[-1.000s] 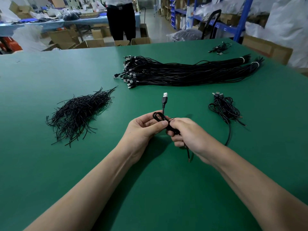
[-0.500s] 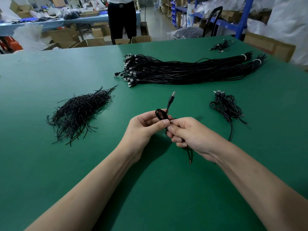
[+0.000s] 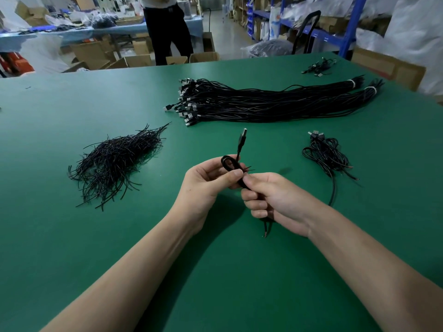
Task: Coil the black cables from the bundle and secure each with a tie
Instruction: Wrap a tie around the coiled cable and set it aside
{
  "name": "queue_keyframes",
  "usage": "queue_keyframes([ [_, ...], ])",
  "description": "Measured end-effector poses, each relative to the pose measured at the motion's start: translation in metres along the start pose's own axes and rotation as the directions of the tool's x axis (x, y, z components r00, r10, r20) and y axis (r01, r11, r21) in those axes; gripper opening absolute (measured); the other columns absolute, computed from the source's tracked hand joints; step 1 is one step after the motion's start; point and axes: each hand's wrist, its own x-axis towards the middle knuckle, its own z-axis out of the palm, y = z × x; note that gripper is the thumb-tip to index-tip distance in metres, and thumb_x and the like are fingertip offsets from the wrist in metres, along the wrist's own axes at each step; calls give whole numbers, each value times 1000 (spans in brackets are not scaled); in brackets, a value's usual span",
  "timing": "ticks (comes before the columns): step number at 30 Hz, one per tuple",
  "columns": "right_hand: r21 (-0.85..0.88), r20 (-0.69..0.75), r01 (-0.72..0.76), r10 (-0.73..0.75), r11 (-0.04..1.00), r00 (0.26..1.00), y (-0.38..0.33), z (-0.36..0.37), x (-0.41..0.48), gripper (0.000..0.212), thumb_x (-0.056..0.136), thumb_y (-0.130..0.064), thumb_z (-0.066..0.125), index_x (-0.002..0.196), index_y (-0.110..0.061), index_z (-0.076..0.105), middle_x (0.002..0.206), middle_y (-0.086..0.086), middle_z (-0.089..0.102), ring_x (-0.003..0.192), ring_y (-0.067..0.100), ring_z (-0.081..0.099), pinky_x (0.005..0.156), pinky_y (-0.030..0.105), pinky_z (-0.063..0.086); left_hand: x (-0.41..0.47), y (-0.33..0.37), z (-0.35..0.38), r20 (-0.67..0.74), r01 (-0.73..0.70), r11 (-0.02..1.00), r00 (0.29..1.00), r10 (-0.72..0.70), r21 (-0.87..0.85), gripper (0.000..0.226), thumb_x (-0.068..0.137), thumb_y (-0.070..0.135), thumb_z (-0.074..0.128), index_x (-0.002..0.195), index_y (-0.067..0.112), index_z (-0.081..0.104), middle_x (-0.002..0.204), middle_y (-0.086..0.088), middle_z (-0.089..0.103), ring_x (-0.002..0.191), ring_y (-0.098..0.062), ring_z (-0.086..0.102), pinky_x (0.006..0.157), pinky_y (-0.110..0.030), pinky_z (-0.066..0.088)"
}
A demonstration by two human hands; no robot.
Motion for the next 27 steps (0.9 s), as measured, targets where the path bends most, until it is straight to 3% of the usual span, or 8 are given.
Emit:
queue_keyframes([
  [3, -268, -167, 104, -153, 958, 974, 7, 9, 4, 34, 110, -29, 39, 98, -8, 63, 63, -8, 36, 49, 5, 27, 46, 19, 25, 0, -1, 1, -16, -9, 999, 1000, 10, 31, 36, 75, 14, 77, 110, 7, 72, 98, -7, 76, 70, -13, 63, 76, -23, 53],
  [6, -623, -233, 151, -367, 767, 901, 9, 16, 4, 32, 108, -26, 41, 87, -14, 62, 60, -12, 41, 48, 4, 34, 52, 23, 28, -1, -1, 0, -33, 5, 1000, 999, -5, 28, 34, 75, 16, 77, 108, 10, 75, 97, -8, 74, 70, -16, 60, 78, -25, 53],
  [8, -749, -219, 156, -463, 643, 859, 9, 18, 3, 34, 107, -24, 43, 76, -23, 56, 58, -11, 46, 50, 4, 41, 51, 22, 28, -2, 1, -1, -36, 50, 999, 998, -49, 17, 32, 73, 18, 79, 105, 16, 77, 91, -6, 74, 73, -15, 61, 79, -25, 52],
  [11, -824, -217, 134, -526, 550, 822, 9, 21, 2, 37, 107, -26, 44, 70, -29, 46, 63, -7, 51, 56, 7, 44, 53, 26, 31, -1, 5, -2, -67, 123, 991, 991, -120, 51, 33, 67, 28, 83, 99, 22, 80, 80, -4, 72, 77, -18, 59, 79, -28, 44],
  [15, -852, -213, 108, -529, 512, 822, 9, 26, 2, 39, 107, -27, 43, 69, -33, 41, 62, -10, 49, 56, 7, 44, 54, 30, 31, -2, 5, -2, -92, 146, 989, 985, -146, -9, 29, 64, 23, 84, 92, 19, 79, 66, 5, 63, 62, -8, 55, 70, -21, 43],
  [19, -900, -174, 78, -517, 429, 838, 4, 27, 0, 29, 108, -32, 39, 82, -26, 52, 67, -8, 54, 60, 10, 49, 54, 27, 34, -3, 6, 0, -75, 117, 992, 990, -120, -44, 30, 65, 20, 82, 94, 16, 79, 81, 2, 74, 75, -7, 67, 72, -14, 50],
  [24, -955, -162, -15, -477, 297, 864, -2, 27, -3, 30, 109, -32, 36, 102, -17, 61, 91, 4, 69, 84, 30, 62, 73, 44, 49, -7, 4, 6, -106, 43, 999, 993, -42, 8, 22, 79, 10, 80, 100, 14, 78, 97, -6, 79, 92, -11, 73, 88, -17, 53],
  [27, -969, -146, -27, -478, 246, 866, -4, 27, -4, 30, 109, -30, 34, 101, -18, 60, 93, 2, 68, 86, 29, 62, 75, 44, 49, -8, 3, 11, -133, 12, 1000, 991, -10, 14, 17, 85, 2, 76, 101, 9, 77, 95, -8, 77, 87, -13, 71, 81, -16, 53],
])
